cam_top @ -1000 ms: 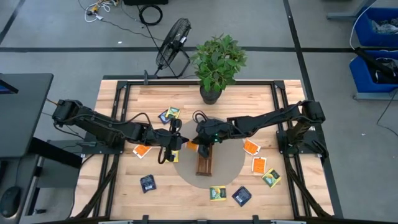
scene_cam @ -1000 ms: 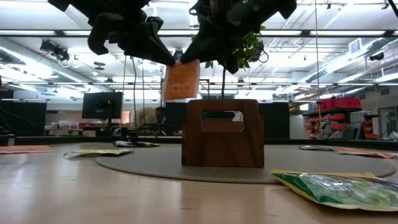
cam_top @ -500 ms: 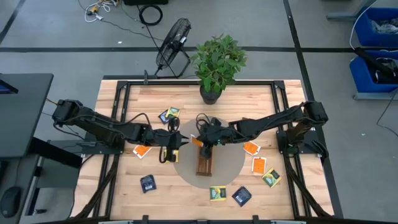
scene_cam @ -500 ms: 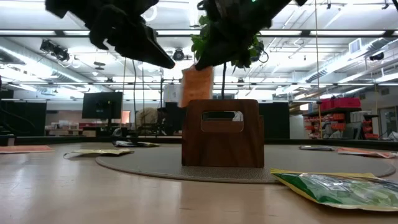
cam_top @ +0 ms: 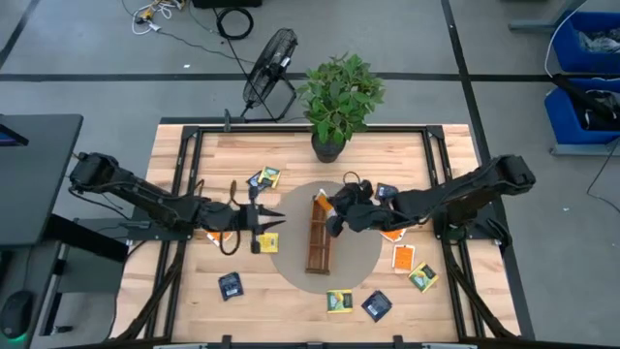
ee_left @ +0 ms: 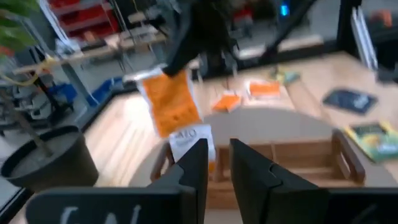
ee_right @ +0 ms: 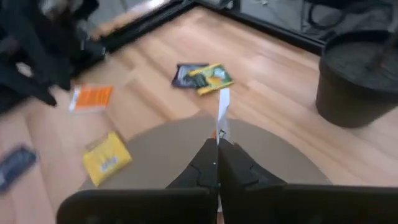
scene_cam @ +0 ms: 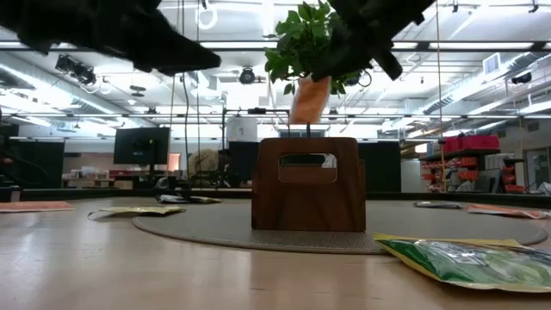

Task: Pick & Place Tea
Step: Put the orange tea bag into the top compartment of the top section wooden organizer

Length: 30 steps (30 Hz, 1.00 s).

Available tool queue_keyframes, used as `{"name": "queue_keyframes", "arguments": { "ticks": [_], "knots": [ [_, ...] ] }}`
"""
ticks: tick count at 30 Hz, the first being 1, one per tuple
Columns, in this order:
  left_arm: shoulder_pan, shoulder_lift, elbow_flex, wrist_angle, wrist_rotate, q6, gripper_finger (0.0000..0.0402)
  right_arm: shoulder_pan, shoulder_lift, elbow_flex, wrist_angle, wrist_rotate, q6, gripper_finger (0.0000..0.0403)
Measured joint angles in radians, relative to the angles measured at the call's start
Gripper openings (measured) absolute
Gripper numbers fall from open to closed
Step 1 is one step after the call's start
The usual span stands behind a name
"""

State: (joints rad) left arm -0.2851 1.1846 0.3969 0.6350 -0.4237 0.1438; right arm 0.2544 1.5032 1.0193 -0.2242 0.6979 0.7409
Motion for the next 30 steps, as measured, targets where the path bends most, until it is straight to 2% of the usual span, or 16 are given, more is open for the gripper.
{"name": "queue_keyframes", "arguments": {
  "ticks": [5, 10, 19, 27, 30],
  "knots": [
    [0.006, -0.02, -0.126, 0.268, -0.02, 0.05, 0.0069, 0.004, 0.018, -0.018, 0.018, 0.095, 0.172, 0.0],
    [0.018, -0.029, -0.194, 0.354, -0.164, 0.054, 0.0069, 0.004, 0.056, -0.017, 0.04, 0.142, 0.289, 0.0],
    [0.032, -0.029, -0.243, 0.387, -0.196, 0.072, 0.0069, 0.01, 0.169, 0.005, 0.029, 0.173, 0.472, 0.0],
    [0.034, -0.031, -0.255, 0.408, -0.195, 0.072, 0.0069, 0.043, 0.21, 0.101, -0.247, 0.211, 0.595, 0.0],
    [0.034, -0.031, -0.255, 0.416, -0.194, 0.072, 0.0069, 0.05, 0.21, 0.106, -0.275, 0.219, 0.614, 0.0]
  ]
}}
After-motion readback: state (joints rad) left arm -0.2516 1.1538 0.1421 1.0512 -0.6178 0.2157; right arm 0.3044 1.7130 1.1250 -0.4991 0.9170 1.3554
